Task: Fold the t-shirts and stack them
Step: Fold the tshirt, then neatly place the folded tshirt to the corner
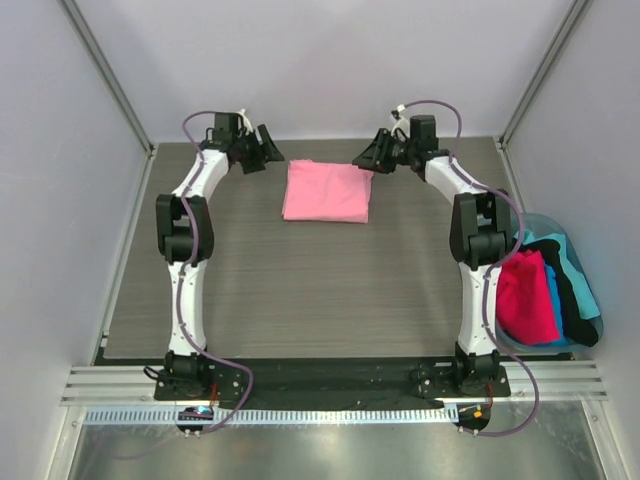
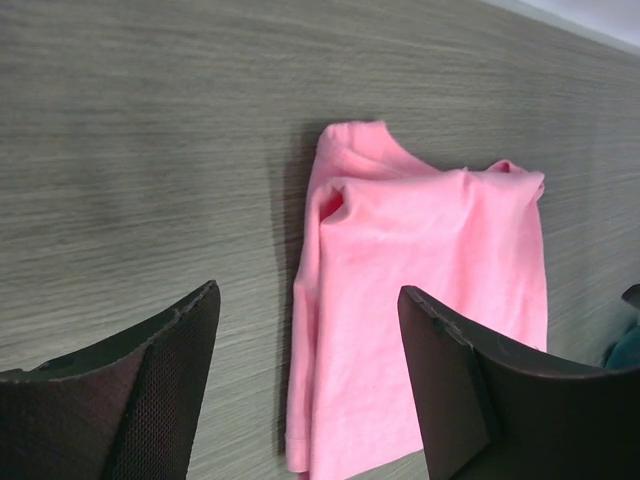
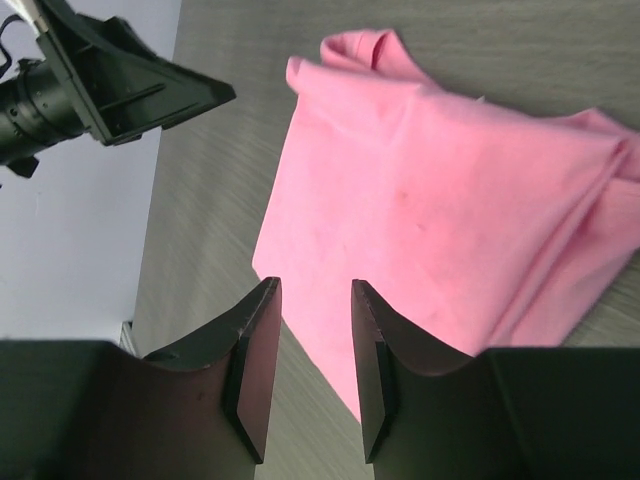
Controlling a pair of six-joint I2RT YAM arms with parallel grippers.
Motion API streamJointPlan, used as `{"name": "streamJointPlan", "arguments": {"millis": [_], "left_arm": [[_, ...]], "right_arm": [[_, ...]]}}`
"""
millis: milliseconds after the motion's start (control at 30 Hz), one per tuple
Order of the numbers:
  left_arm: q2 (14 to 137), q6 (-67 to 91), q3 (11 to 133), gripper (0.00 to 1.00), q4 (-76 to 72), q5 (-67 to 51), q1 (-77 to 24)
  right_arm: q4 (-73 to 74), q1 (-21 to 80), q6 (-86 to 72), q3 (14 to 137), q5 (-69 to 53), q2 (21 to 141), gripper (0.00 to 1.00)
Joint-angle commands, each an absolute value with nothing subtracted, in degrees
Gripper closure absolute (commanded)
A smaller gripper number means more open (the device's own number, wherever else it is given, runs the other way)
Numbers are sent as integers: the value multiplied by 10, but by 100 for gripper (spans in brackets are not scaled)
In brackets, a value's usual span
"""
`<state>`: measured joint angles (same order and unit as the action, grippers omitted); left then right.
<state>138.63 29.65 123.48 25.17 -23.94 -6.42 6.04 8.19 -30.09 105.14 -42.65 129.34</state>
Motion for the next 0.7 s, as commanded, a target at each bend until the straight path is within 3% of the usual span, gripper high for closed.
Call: {"name": "streamJointPlan", "arguments": {"millis": [0, 667], "left_arm": [[1406, 315, 1214, 27, 245, -280, -65], [1508, 379, 1212, 32, 170, -412, -122]], "right_arm": [[55, 105, -308, 1043, -456, 1313, 60], [76, 94, -300, 999, -425, 1353, 62]]}}
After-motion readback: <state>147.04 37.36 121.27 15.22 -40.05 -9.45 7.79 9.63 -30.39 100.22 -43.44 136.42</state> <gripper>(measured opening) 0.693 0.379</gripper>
